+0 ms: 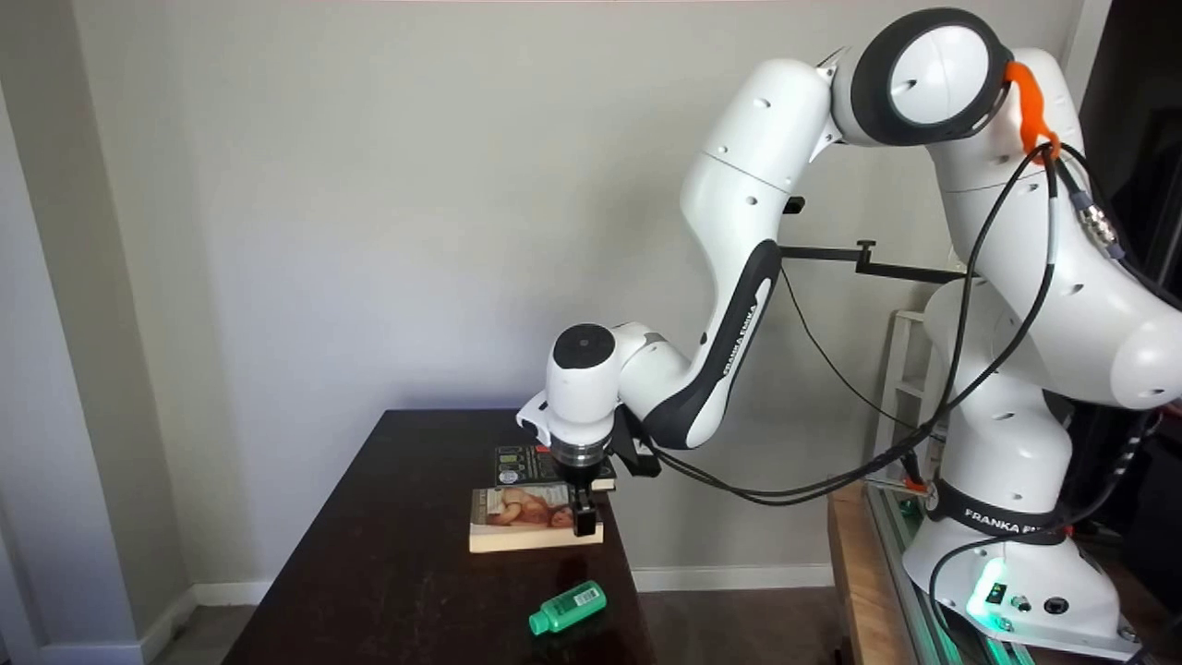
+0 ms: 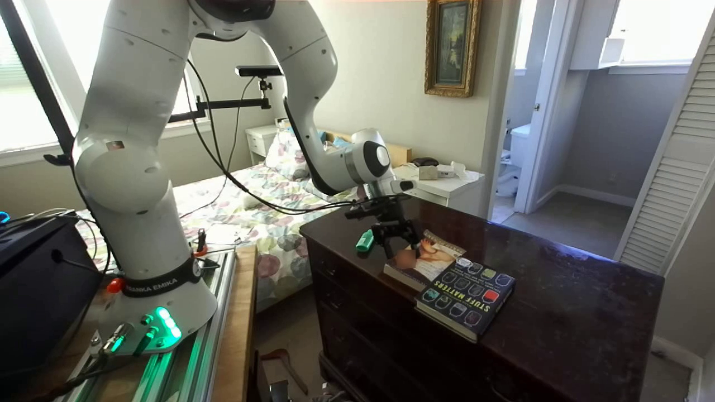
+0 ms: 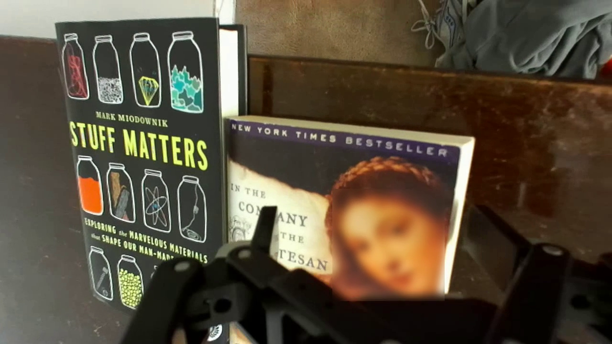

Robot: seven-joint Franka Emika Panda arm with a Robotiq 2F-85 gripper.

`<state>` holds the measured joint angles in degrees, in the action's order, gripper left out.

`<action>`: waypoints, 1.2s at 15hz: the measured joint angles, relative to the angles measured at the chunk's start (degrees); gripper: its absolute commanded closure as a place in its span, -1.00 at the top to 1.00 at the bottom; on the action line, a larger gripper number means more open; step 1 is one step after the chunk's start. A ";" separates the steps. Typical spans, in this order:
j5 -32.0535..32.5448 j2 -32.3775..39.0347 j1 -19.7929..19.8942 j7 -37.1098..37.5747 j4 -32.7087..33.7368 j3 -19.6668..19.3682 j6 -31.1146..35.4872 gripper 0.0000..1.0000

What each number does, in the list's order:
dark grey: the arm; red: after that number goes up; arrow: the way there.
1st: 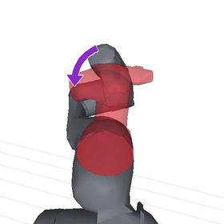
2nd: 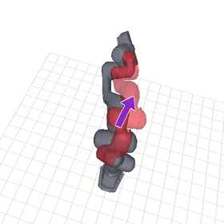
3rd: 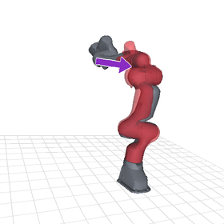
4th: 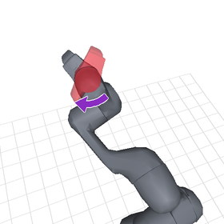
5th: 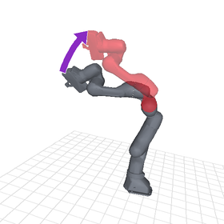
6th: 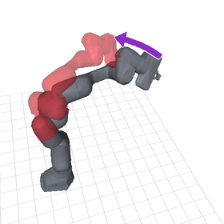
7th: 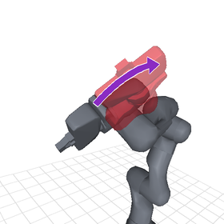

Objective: Remove the green bottle from the book on the left, put it on the table, pick up the book on the left and put it on the other book

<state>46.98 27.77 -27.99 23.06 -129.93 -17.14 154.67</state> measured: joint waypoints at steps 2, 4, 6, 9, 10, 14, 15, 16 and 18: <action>1.31 -0.24 1.60 0.00 0.01 1.85 -1.52 1.00; 2.40 -0.60 3.09 0.00 0.02 3.48 -2.97 1.00; 3.39 -1.07 4.52 0.00 0.02 4.99 -4.51 1.00; 4.34 -1.76 6.49 -0.02 0.02 7.06 -6.67 1.00; 4.51 -1.93 7.05 -0.03 0.02 7.66 -7.31 1.00; 5.07 -2.46 8.96 -0.25 0.01 9.98 -10.10 1.00; 5.16 -2.50 9.35 -0.29 0.01 10.51 -10.72 1.00; 5.24 -2.52 9.72 -0.33 0.01 11.00 -11.23 1.00; 5.43 -2.52 10.31 -0.45 0.01 11.79 -11.87 1.00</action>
<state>52.41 25.25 -17.68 22.61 -129.92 -5.35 142.80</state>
